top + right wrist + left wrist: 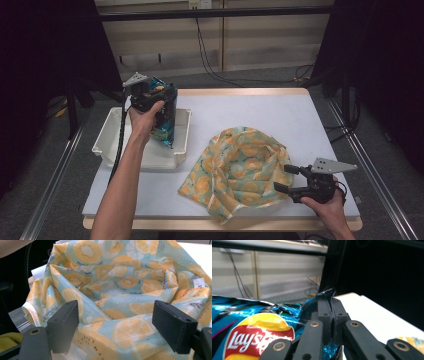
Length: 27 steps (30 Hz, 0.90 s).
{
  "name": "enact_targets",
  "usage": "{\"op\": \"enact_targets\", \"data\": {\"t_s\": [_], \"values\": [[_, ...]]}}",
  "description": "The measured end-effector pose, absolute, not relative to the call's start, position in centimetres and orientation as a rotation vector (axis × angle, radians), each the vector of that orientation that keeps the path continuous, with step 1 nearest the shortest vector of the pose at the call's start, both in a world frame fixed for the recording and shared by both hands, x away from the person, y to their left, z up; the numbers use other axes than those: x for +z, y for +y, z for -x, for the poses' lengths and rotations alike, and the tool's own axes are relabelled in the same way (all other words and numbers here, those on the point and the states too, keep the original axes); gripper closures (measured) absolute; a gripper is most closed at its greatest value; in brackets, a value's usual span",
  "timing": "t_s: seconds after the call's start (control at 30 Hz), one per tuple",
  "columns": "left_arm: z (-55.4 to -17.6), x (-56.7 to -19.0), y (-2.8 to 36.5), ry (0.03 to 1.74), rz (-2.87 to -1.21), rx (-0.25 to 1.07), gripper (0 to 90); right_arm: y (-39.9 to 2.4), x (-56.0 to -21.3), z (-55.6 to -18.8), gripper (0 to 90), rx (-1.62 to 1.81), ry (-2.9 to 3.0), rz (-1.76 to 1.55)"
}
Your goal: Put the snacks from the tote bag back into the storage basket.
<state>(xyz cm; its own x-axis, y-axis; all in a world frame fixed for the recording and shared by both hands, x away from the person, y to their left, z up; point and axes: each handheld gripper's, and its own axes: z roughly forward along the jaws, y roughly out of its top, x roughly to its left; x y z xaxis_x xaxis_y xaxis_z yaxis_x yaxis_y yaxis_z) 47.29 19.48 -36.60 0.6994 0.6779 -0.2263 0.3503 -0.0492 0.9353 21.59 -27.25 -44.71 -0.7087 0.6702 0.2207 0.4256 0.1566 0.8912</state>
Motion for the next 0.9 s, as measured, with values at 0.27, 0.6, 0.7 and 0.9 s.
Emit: {"op": "enact_targets", "data": {"t_s": [0.27, 0.6, 0.7, 0.9], "values": [[-47.4, -37.3, 18.5, 0.833, -1.681, 0.303, 85.7, -27.2, -44.7, -21.5, 21.5, 1.580, 2.205, -1.064], [-47.9, -38.3, 17.8, 0.845, -1.713, 0.280, 85.5, -27.2, -44.8, -21.5, 21.5, 1.576, 2.210, -1.065], [-48.0, -38.3, 17.8, 0.849, -1.711, 0.281, 86.0, -27.2, -44.8, -21.5, 21.6, 1.577, 2.209, -1.068], [-47.7, -38.3, 17.8, 0.844, -1.729, 0.285, 82.6, -27.2, -44.9, -21.5, 21.5, 1.573, 2.212, -1.067]]}}
